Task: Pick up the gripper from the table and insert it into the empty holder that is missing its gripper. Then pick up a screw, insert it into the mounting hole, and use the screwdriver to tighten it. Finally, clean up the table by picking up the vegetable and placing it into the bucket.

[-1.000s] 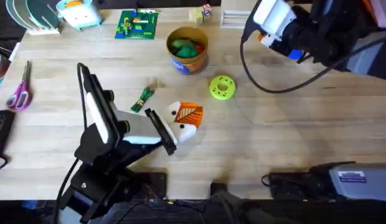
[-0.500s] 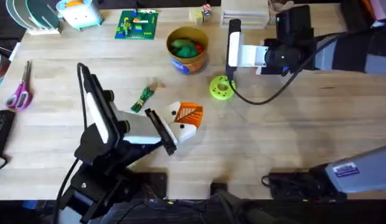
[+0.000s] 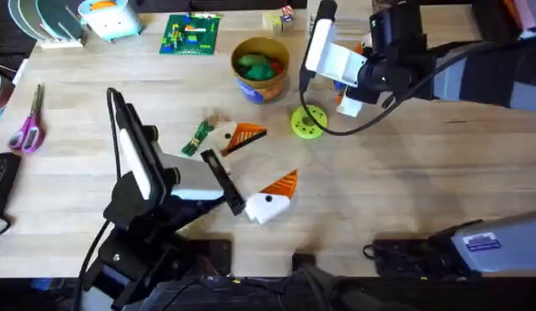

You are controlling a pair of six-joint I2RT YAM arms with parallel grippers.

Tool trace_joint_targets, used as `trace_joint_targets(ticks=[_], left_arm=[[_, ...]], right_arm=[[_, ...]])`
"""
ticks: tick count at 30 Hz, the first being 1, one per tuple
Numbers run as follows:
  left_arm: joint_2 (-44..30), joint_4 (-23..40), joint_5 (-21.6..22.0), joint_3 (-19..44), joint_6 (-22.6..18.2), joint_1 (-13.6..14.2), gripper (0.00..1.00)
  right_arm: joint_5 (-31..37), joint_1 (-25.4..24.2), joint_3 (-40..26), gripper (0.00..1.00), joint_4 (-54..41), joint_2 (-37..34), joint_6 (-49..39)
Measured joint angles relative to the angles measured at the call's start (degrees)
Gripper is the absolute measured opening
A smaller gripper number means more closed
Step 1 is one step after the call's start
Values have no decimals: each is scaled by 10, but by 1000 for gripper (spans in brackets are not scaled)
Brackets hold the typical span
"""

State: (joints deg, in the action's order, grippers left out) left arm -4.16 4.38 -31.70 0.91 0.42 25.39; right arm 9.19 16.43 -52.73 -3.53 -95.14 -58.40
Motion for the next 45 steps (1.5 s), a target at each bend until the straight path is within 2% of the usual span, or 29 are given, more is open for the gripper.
trace_joint_targets(ticks=[1, 6, 13, 14, 17, 20, 24, 27, 33, 42, 45], left_arm=[[0, 0, 0, 0, 0, 0, 991], [0, 0, 6, 0, 0, 0, 991], [0, 13, 44, 7, 1, 0, 991], [0, 32, 55, 17, 6, 0, 991], [0, 143, 104, 76, 22, 0, 991], [-11, 288, 180, 178, 31, 0, 991], [-72, 435, 287, 329, 35, 0, 991], [-137, 522, 349, 409, 35, 0, 991], [-278, 539, 429, 479, 33, 0, 991], [-398, 522, 479, 483, 27, -1, 991], [-427, 499, 485, 483, 26, -22, 989]], right_arm=[[-2, 3, 1, 989, 1, 8, 25], [-7, 4, 2, 989, 12, 66, 124], [-11, 5, 2, 989, 13, 104, 171], [-11, 7, 2, 989, 12, 104, 174], [-11, 17, 2, 990, 12, 104, 179], [-11, 33, 2, 989, 17, 104, 181], [-13, 47, 2, 989, 27, 104, 181], [-14, 48, 2, 989, 33, 104, 182], [-15, 48, 2, 989, 31, 104, 181], [-15, 48, 2, 989, 26, 104, 181], [-15, 48, 2, 990, 26, 104, 181]])
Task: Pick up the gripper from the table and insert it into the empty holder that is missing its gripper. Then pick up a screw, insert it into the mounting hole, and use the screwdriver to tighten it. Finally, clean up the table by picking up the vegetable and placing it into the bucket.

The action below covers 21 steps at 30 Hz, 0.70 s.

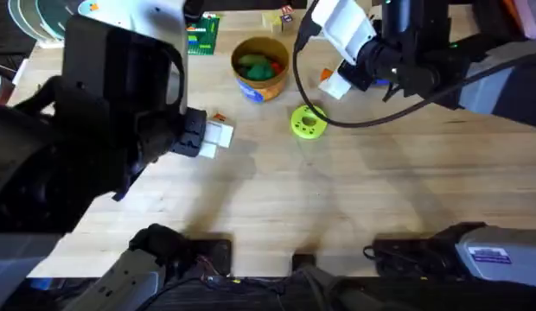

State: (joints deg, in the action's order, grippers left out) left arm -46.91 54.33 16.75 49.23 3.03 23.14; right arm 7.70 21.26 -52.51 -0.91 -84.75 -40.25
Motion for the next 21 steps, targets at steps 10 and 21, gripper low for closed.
trace_joint_targets(ticks=[10, 21], left_arm=[[-192, -29, -50, 0, 0, -159, 991], [-343, -63, -86, 0, -42, -168, 950]], right_arm=[[0, 0, 0, 990, 0, 0, 0], [0, 0, 0, 989, 0, 0, 0]])
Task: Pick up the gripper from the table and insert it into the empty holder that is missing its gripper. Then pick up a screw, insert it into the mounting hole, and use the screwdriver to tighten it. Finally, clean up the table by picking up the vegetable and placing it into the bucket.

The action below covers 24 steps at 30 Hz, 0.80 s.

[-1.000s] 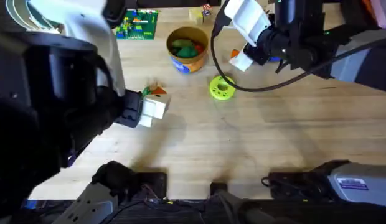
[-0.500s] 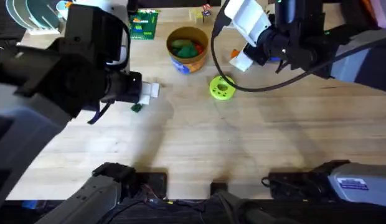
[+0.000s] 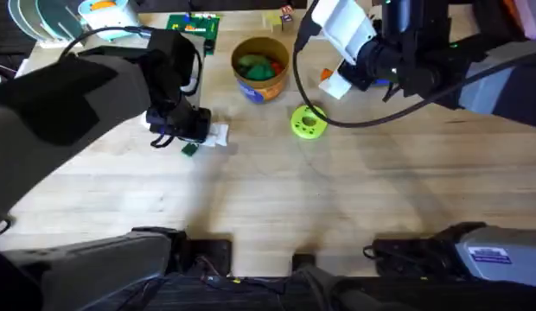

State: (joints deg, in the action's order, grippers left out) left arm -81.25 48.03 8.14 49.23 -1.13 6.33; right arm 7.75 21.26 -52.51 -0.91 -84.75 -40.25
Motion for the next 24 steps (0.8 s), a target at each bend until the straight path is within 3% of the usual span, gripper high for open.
trace_joint_targets(ticks=[5, 11, 19, 24], left_arm=[[-40, -17, -27, 0, -15, 0, 601], [-42, -21, -39, 0, -26, 0, 38], [-39, 17, -41, 15, -27, 0, 26], [-16, 27, -48, 91, -23, 1, 26]], right_arm=[[0, 0, 0, 989, 0, 0, 0], [0, 0, 0, 989, -16, 5, 1], [-5, 0, 2, 989, -116, 119, 56], [-62, 0, 2, 990, -193, 206, 80]])
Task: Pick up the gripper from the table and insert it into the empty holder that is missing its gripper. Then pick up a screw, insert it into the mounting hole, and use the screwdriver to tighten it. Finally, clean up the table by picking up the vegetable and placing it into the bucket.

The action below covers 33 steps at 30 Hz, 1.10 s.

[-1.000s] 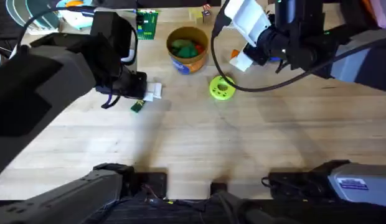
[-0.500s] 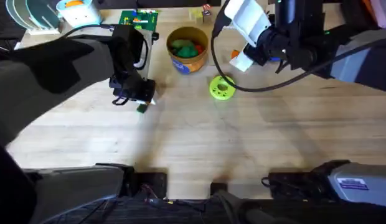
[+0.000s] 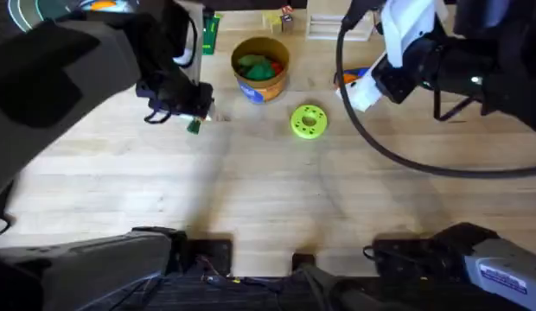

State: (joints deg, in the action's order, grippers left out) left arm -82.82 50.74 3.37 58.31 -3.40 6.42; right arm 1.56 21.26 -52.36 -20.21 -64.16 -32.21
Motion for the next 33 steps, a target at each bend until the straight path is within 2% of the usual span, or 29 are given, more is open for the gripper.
trace_joint_targets(ticks=[4, 8, 11, 14, 16, 18, 19, 21, 23, 24, 26, 27, 33], left_arm=[[16, -2, -6, 91, 2, 16, 25], [19, -26, -13, 154, 4, 52, 25], [20, -65, -28, 170, -3, 89, 25], [19, -77, -40, 171, -10, 122, 25], [19, -83, -46, 171, -12, 135, 25], [19, -91, -50, 171, -14, 136, 30], [19, -97, -50, 171, -15, 135, 70], [19, -112, -50, 171, -18, 133, 318], [19, -124, -51, 171, -19, 132, 471], [19, -128, -51, 171, -21, 132, 581], [19, -135, -51, 171, -22, 132, 879], [18, -138, -52, 171, -21, 132, 963], [7, -155, -52, 171, -21, 132, 991]], right_arm=[[-63, 0, 0, 989, -48, 52, 29], [-121, 0, 0, 989, -85, 89, 47], [-146, 0, 0, 989, -105, 107, 54], [-157, 0, 0, 989, -115, 117, 57], [-162, 0, 0, 989, -117, 118, 58], [-164, 0, 0, 989, -117, 118, 59], [-165, 0, 0, 989, -117, 118, 61], [-166, 0, 0, 989, -115, 118, 61], [-167, 0, 0, 989, -114, 118, 61], [-167, 0, 0, 989, -112, 118, 61], [-167, 0, 0, 989, -108, 118, 61], [-167, 0, 0, 989, -105, 118, 61], [-167, 0, 0, 990, -102, 118, 61]])
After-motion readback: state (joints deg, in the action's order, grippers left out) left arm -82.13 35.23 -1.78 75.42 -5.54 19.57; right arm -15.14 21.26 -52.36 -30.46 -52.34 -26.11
